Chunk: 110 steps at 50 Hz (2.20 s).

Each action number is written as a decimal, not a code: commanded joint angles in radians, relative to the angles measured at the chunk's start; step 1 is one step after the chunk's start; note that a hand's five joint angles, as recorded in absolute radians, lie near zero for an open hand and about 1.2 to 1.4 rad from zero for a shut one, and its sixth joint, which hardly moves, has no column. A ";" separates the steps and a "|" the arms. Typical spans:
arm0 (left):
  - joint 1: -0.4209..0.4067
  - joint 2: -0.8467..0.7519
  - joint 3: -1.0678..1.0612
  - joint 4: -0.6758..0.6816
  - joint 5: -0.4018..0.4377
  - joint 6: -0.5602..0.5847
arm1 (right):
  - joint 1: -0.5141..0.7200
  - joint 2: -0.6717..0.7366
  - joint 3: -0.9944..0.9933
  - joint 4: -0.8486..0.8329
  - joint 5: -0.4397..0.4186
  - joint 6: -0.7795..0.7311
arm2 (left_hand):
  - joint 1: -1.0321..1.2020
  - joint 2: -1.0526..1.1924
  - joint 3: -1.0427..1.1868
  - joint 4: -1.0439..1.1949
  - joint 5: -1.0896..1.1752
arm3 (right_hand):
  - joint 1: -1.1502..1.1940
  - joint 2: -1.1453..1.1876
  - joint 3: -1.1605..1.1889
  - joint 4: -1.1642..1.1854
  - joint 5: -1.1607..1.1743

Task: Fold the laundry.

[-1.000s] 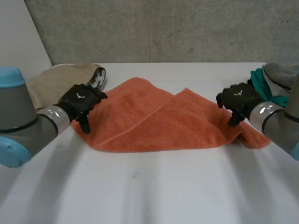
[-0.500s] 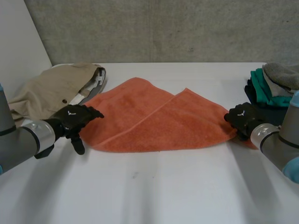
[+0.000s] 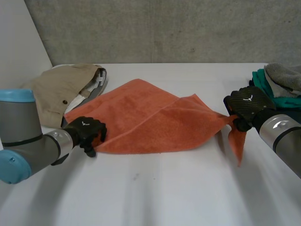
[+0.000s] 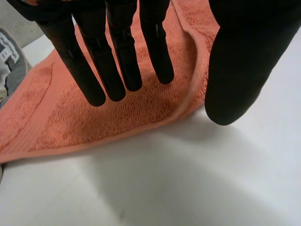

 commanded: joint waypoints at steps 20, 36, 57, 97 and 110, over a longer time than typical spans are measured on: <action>-0.116 -0.043 0.180 0.043 -0.161 0.003 | 0.075 -0.193 0.149 0.349 -0.138 -0.048 | 0.648 0.662 0.667 0.667 0.671 | 0.273 0.214 0.211 0.202 0.223; -0.188 0.079 0.367 0.097 -0.207 -0.009 | 0.101 -0.114 -0.056 0.317 -0.097 0.035 | 0.648 0.662 0.667 0.667 0.671 | -0.840 -0.899 -0.901 -0.911 -0.889; -0.224 0.401 0.147 0.169 -0.100 -0.026 | 0.302 0.571 -0.798 0.413 -0.046 0.375 | 0.648 0.662 0.667 0.667 0.671 | -0.688 -0.746 -0.749 -0.759 -0.737; -0.327 0.206 0.434 0.154 -0.277 -0.040 | 0.215 0.093 -0.501 -0.095 0.173 0.098 | 0.648 0.662 0.667 0.667 0.671 | 0.273 0.214 0.211 0.202 0.223; -0.284 0.027 0.113 0.237 -0.230 -0.023 | 0.190 0.240 -0.162 -0.101 0.127 0.014 | 0.204 0.217 0.223 0.222 0.226 | 0.273 0.214 0.211 0.202 0.223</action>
